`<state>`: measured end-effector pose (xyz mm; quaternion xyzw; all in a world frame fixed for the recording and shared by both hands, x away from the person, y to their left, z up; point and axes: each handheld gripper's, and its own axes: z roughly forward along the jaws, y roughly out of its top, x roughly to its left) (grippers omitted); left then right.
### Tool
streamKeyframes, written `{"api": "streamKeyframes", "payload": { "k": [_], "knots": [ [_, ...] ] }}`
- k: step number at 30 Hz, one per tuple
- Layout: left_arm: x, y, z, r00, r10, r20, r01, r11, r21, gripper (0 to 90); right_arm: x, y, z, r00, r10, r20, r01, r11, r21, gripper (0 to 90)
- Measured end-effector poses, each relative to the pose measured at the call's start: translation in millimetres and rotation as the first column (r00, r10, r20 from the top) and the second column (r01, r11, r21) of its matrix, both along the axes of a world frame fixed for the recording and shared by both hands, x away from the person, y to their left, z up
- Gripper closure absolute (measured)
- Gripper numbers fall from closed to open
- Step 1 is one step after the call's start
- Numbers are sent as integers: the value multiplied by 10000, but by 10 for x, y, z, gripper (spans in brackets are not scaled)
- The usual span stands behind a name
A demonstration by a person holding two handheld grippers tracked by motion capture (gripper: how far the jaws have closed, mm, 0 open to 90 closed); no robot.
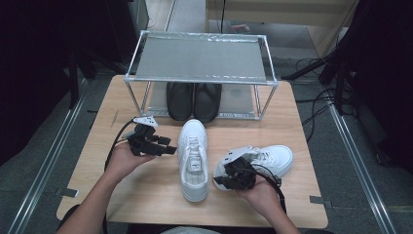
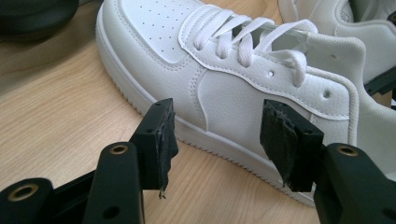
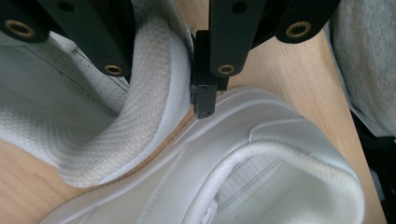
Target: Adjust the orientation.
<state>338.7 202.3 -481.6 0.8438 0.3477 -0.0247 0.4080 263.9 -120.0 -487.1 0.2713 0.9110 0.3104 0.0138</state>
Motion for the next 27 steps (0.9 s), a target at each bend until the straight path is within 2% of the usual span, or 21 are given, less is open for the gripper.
{"api": "streamKeyframes", "payload": {
  "k": [2,4,8,17,21,27],
  "knots": [
    [10,-4,1,10000,-33,0,33,10000,24,456,-7,1,1,10000,-31,32,31,10000,2,777],
    [16,-12,0,10000,-22,-19,22,10000,8,456,2,-19,4,9999,-11,-127,13,9999,110,768],
    [27,-22,-2,9999,-84,-60,85,10000,45,454,0,-62,41,9997,224,-104,-220,9993,308,695],
    [34,-15,-5,10000,45,-58,-45,10000,8,427,4,-314,257,9999,-163,-11,164,9944,1046,642],
    [37,-9,-4,10000,65,-39,-65,10000,3,423,-5,-354,301,9999,-106,65,99,9941,1082,635],
    [37,-14,-8,10000,58,-72,-58,10000,50,420,3,-482,400,9991,-405,147,375,9854,1662,610]
  ]
}}
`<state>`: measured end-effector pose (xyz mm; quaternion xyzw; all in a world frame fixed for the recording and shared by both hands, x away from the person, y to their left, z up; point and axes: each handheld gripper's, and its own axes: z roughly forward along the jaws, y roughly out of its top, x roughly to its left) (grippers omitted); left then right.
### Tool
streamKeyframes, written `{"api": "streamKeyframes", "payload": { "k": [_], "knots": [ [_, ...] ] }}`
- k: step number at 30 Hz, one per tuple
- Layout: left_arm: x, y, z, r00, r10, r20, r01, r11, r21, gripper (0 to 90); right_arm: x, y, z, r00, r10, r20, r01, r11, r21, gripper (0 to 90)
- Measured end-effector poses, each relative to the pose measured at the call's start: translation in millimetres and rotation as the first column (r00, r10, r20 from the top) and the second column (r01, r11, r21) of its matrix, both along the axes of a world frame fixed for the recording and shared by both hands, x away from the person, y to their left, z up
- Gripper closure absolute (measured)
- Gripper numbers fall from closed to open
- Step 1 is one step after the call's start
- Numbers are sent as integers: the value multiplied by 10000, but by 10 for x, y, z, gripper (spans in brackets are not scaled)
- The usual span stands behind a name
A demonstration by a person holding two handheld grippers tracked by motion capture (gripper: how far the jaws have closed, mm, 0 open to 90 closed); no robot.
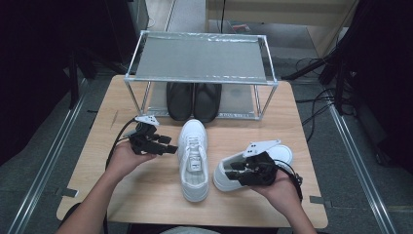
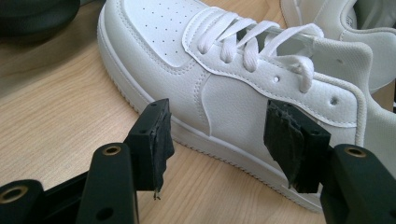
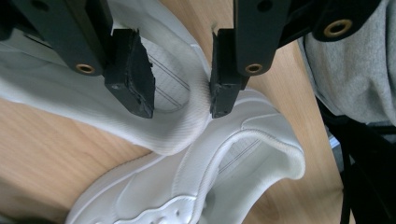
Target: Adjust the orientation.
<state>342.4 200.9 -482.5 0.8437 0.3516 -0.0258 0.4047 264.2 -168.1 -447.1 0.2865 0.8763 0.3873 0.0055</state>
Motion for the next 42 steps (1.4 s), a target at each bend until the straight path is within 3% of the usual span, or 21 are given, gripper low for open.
{"api": "streamKeyframes", "payload": {
  "k": [7,13,20,24,32,42],
  "knots": [
    [-1,-8,-1,10000,2,28,-2,10000,18,420,18,-207,58,9982,-546,259,542,9984,149,586],
    [-5,-21,-2,10000,-48,55,47,10000,65,420,53,-318,40,9950,-902,420,892,9957,259,465],
    [-6,-24,-4,9999,-118,28,118,9999,100,420,79,-405,20,9903,-1257,596,1246,9920,216,407],
    [-7,-27,-5,9999,-121,29,121,9999,104,420,71,-454,15,9844,-1545,844,1538,9880,149,419],
    [-8,-31,-8,9999,-129,31,128,9998,133,419,87,-595,15,9765,-1998,804,1986,9798,226,449],
    [-4,-38,15,9998,-139,154,138,9999,65,420,113,-803,-58,9577,-2787,723,2776,9604,245,484]
  ]
}}
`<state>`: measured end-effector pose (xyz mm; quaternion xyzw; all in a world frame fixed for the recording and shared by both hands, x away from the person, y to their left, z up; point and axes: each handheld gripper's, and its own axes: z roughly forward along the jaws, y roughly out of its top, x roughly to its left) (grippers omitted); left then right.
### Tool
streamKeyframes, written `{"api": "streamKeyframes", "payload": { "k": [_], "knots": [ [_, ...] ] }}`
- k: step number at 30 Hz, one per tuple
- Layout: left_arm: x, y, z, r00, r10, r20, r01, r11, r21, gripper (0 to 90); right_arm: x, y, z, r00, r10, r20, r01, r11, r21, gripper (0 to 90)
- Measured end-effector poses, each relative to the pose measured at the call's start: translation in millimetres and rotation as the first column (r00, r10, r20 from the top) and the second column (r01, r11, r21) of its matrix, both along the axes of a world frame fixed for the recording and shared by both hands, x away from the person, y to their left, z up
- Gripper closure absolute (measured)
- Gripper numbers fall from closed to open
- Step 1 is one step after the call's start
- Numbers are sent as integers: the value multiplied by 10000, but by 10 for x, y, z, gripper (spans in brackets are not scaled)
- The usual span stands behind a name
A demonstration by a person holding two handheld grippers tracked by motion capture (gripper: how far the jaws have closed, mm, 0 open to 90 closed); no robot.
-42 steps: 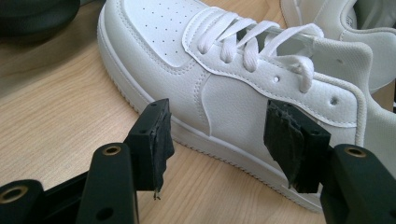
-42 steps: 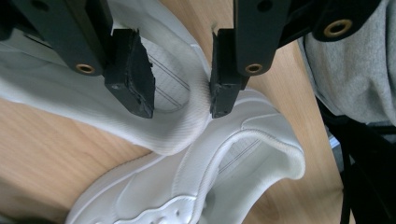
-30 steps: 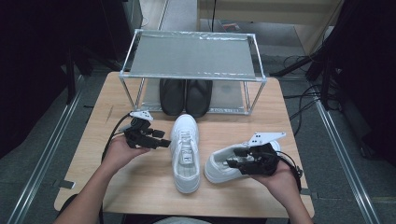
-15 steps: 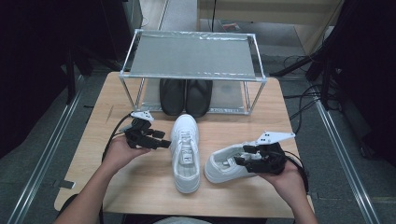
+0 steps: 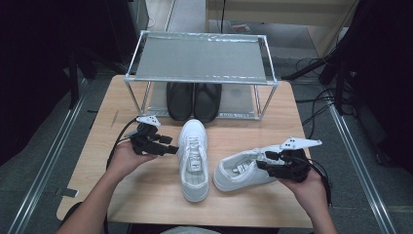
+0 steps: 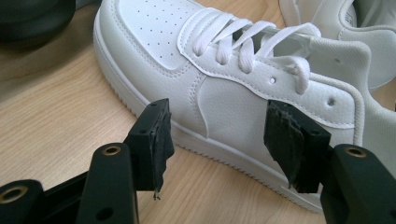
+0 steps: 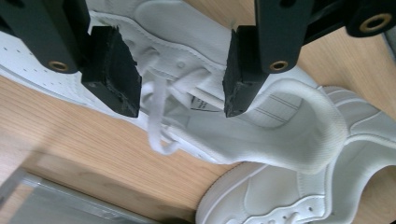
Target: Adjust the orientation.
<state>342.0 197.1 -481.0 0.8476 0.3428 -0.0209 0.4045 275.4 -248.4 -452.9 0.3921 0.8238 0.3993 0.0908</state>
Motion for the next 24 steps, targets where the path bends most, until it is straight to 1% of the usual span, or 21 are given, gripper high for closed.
{"api": "streamKeyframes", "payload": {
  "k": [4,9,12,14,16,18,20,21,23,24],
  "knots": [
    [12,-21,4,10000,-55,37,55,10000,24,420,6,-66,-37,9997,-219,-62,218,9997,-65,487],
    [30,-46,12,9999,-130,68,130,9999,12,420,7,-185,-60,9977,-664,-126,663,9978,-84,542],
    [46,-66,11,9998,-182,72,182,9998,-18,420,0,-249,-80,9954,-953,-50,952,9953,-174,575],
    [55,-81,10,9997,-219,85,219,9998,9,419,4,-279,-103,9940,-1089,-52,1088,9937,-279,619],
    [57,-100,10,9995,-289,102,289,9996,18,420,3,-312,-132,9929,-1178,-182,1171,9924,-392,710],
    [63,-108,12,9994,-333,119,333,9994,58,420,0,-340,-151,9909,-1314,-294,1296,9900,-561,777],
    [66,-117,11,9995,-307,123,307,9995,27,420,0,-363,-164,9891,-1430,-360,1403,9878,-672,808],
    [67,-118,11,9994,-319,125,318,9995,27,420,5,-373,-176,9870,-1535,-468,1498,9859,-747,824],
    [66,-120,11,9994,-325,119,325,9995,40,420,16,-380,-201,9855,-1592,-580,1538,9842,-875,832],
    [65,-119,11,9994,-331,124,330,9994,44,419,23,-380,-214,9845,-1619,-668,1561,9841,-848,837]
  ]
}}
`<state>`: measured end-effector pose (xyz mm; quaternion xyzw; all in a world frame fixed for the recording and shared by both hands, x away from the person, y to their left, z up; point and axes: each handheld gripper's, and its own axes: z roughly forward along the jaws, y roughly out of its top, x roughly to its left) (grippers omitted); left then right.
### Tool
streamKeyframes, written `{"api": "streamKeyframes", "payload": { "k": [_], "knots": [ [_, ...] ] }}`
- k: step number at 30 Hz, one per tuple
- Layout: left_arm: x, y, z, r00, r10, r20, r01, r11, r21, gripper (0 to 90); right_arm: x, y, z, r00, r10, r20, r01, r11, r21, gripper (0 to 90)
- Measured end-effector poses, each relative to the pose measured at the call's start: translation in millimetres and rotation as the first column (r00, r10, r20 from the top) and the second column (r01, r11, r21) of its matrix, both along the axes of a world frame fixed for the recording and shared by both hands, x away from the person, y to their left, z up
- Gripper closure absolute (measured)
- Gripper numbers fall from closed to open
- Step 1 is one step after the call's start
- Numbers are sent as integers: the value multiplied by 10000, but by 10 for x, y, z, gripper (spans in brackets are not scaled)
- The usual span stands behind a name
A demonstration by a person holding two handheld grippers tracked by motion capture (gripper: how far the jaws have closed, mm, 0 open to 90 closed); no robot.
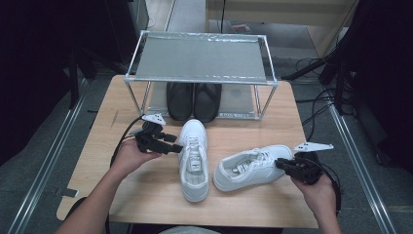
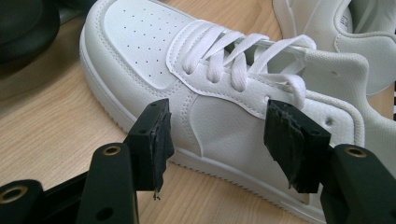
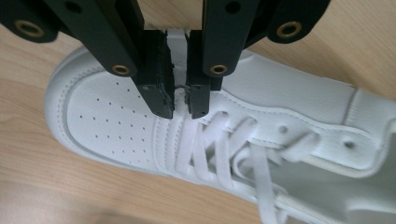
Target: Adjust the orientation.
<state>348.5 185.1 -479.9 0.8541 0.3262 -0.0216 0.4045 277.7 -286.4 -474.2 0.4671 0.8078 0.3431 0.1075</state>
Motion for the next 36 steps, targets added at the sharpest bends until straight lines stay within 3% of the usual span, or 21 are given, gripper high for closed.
{"api": "streamKeyframes", "payload": {
  "k": [12,23,36],
  "knots": [
    [-22,12,-5,10000,48,-47,-48,10000,69,418,44,20,-5,10000,-66,-72,65,10000,-29,839],
    [-100,80,1,9999,129,53,-129,9999,49,416,211,79,-19,10000,-73,6,73,9999,77,860],
    [-190,170,-5,9993,375,53,-375,9993,22,410,393,275,-26,9999,-115,85,114,9999,106,900]
  ]
}}
